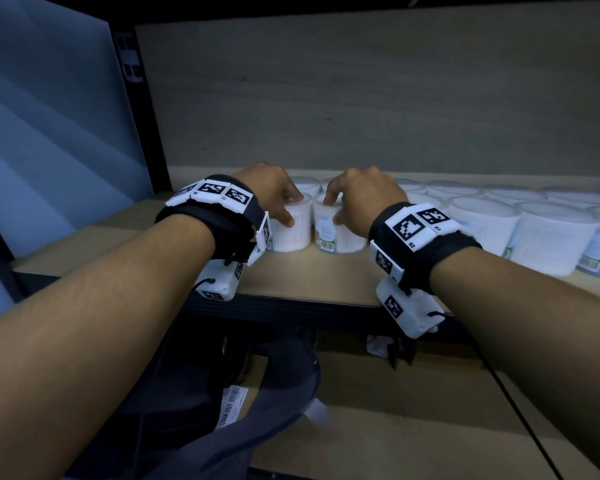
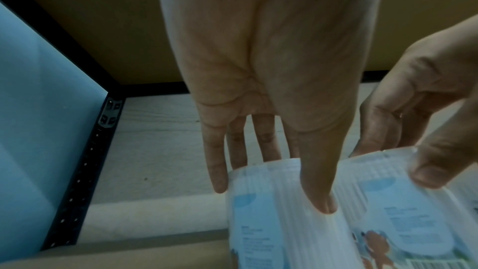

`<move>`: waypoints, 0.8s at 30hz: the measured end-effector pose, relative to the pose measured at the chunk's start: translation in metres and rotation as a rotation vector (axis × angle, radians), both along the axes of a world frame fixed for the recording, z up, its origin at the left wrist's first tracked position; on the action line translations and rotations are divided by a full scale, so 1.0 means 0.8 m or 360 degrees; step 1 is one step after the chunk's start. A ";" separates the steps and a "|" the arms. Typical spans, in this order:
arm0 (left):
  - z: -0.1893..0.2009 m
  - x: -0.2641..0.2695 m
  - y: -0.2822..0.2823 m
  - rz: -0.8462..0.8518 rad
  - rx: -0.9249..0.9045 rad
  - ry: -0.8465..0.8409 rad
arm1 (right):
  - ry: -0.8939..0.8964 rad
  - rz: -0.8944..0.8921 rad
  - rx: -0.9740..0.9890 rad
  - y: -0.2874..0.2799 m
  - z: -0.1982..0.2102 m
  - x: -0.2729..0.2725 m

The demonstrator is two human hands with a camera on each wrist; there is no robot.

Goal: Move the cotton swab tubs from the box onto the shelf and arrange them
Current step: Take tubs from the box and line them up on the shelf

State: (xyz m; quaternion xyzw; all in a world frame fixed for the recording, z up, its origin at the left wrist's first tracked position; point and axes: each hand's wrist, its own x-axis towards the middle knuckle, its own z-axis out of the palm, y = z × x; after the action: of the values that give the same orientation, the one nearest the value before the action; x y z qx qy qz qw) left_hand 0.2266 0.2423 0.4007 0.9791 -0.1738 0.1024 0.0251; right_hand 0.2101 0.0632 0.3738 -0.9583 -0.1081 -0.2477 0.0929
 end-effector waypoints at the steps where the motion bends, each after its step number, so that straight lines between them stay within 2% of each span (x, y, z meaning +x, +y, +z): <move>1: 0.000 0.000 0.000 0.0000 0.0005 0.0002 | 0.0000 -0.0004 0.0000 0.000 0.000 0.001; 8: -0.002 -0.001 0.002 -0.0008 0.0015 -0.0020 | 0.0028 0.0033 0.0010 -0.001 0.001 0.000; 12: -0.003 0.000 0.002 0.0018 0.0011 0.0004 | 0.0197 0.0126 0.0066 -0.017 0.015 -0.004; 17: 0.001 -0.002 0.001 0.0030 0.0020 0.0040 | 0.0223 0.0128 0.0311 -0.067 0.049 -0.032; 24: 0.008 -0.004 -0.026 0.0098 0.0189 0.0046 | 0.0260 -0.0058 0.0127 -0.156 0.076 -0.062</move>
State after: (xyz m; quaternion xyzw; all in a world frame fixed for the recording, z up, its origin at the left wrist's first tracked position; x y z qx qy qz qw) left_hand 0.2238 0.2212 0.4073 0.9852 -0.1489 0.0786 -0.0336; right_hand 0.1603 -0.0617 0.4344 -0.9726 -0.0728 -0.1745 0.1349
